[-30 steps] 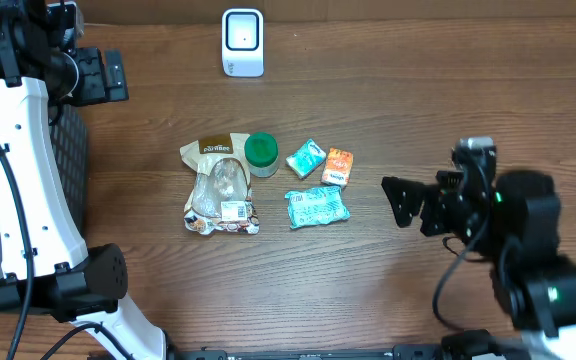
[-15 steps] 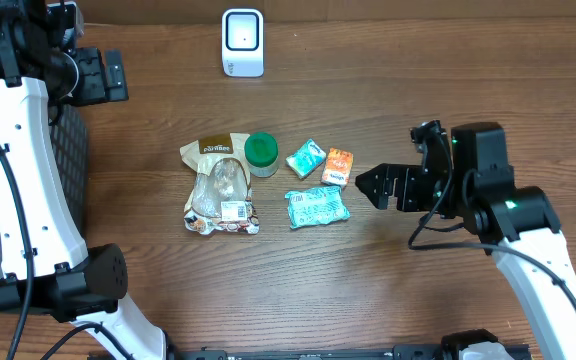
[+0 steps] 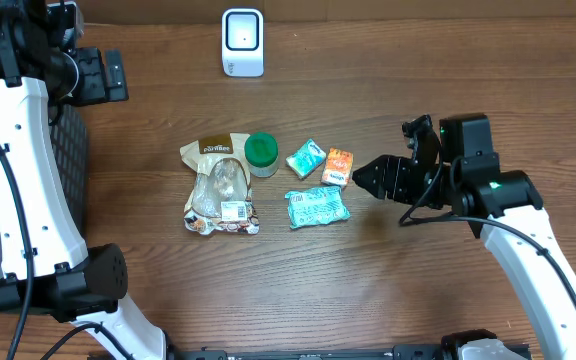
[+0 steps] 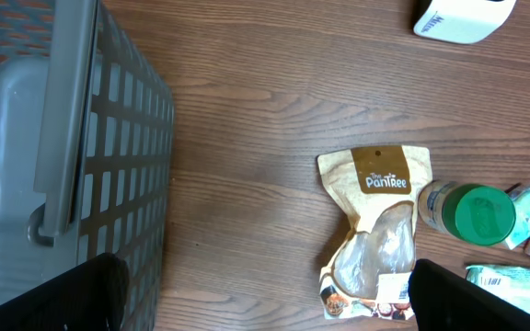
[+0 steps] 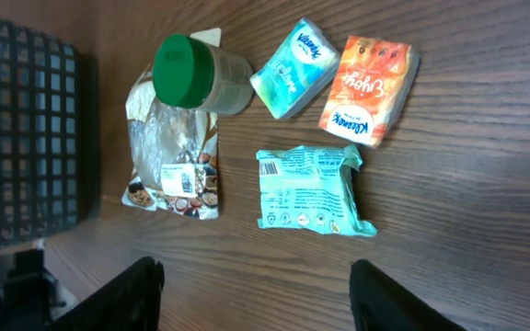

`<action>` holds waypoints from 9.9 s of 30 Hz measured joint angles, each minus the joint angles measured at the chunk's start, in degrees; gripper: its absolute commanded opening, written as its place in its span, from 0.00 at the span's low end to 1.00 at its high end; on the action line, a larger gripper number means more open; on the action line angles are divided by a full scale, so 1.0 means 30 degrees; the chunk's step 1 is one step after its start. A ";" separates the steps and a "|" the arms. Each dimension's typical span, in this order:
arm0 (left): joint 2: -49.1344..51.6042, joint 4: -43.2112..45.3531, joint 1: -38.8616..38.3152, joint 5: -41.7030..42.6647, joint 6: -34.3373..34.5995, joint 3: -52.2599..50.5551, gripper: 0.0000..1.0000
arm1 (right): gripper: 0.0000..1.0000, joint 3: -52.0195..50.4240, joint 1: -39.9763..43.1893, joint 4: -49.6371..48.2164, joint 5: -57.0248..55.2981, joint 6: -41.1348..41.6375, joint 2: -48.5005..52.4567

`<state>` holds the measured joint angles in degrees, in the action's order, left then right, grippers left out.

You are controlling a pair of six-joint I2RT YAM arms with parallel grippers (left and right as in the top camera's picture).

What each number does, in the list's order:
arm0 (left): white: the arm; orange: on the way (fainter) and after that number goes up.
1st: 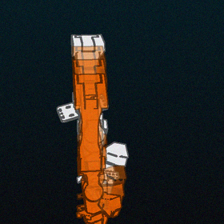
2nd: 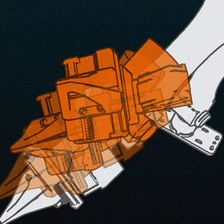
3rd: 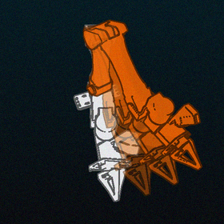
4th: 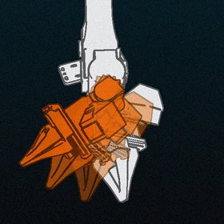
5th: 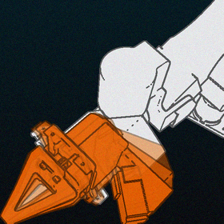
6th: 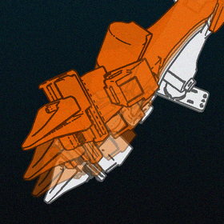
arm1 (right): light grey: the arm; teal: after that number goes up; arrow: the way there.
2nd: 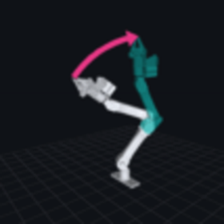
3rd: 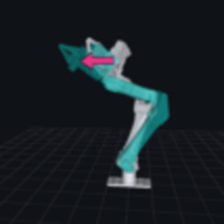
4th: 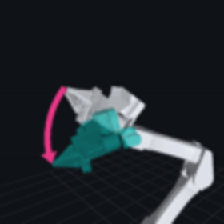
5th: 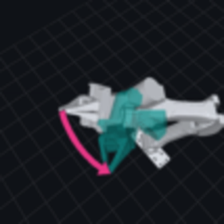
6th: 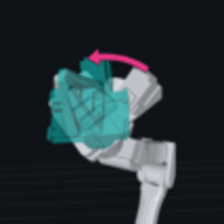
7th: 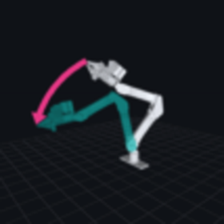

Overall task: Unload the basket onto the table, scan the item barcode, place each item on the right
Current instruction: 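Reach the right gripper to the mint-green packet and grasp it, then lift the mint-green packet and hold it up to the scanner, then carry the packet to the right side and set it on the table, then reach the right gripper toward the teal tissue packet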

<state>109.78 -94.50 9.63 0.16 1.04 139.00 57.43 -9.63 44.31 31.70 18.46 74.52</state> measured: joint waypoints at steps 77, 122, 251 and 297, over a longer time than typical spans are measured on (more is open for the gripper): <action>0.0000 0.0007 0.0000 0.0000 -0.0007 0.0000 1.00 | 0.04 -0.0423 -0.1377 -0.3920 0.1486 -0.5231 1.0630; 0.0000 0.0007 0.0000 0.0000 -0.0007 0.0000 1.00 | 0.04 0.2688 -0.1552 0.3628 0.1719 -0.0860 -0.2171; 0.0000 0.0066 0.0000 -0.0007 -0.0066 -0.0022 1.00 | 0.04 2.1165 0.5078 1.2313 -0.7278 -0.1166 1.3792; 0.0000 0.0058 0.0000 0.0000 -0.0066 -0.0022 1.00 | 0.52 1.4163 0.6047 0.9566 -0.5319 -0.1435 1.2684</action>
<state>109.78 -94.32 9.63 0.16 0.84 138.93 99.92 8.51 73.01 15.75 14.15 112.57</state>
